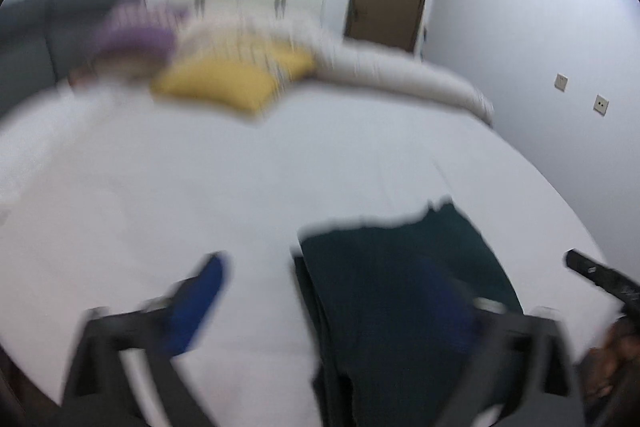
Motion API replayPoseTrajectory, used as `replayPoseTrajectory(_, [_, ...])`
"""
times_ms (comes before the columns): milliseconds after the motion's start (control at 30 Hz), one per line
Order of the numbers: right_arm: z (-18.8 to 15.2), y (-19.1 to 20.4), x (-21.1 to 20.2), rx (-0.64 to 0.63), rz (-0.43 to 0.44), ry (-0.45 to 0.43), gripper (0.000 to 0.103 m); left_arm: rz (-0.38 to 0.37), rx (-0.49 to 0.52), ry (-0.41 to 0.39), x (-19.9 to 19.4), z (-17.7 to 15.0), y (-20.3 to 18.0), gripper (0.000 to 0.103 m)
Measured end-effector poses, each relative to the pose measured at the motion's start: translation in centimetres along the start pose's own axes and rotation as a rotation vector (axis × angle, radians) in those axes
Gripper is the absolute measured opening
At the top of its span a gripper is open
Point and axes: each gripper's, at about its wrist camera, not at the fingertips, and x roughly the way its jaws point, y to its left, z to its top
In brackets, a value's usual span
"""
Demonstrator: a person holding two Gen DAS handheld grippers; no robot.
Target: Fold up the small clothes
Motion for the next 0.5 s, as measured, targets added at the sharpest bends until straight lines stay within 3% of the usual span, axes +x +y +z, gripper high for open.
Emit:
replayPoseTrajectory(67, [0.6, 2.3, -2.5, -0.082, -0.034, -0.085, 0.081, 0.021, 0.048, -0.096, -2.5, 0.5, -1.0, 0.103])
replayPoseTrajectory(167, [1.0, 4.5, -5.6, -0.16, -0.052, -0.164, 0.094, 0.095, 0.098, -0.169, -4.7, 0.9, -2.2, 0.103])
replayPoseTrajectory(300, [1.2, 6.2, -8.9, -0.189, -0.053, -0.238, 0.102, 0.178, 0.097, -0.178, -6.5, 1.8, -2.1, 0.103])
replayPoseTrajectory(433, [1.6, 8.5, -11.2, -0.195, -0.08, -0.286, 0.103, 0.206, 0.063, -0.187, -8.2, 2.5, -1.1, 0.103])
replayPoseTrajectory(500, [1.5, 9.0, -12.5, -0.208, -0.084, -0.281, 0.103, 0.198, 0.053, -0.145, -8.0, 2.6, -0.7, 0.103])
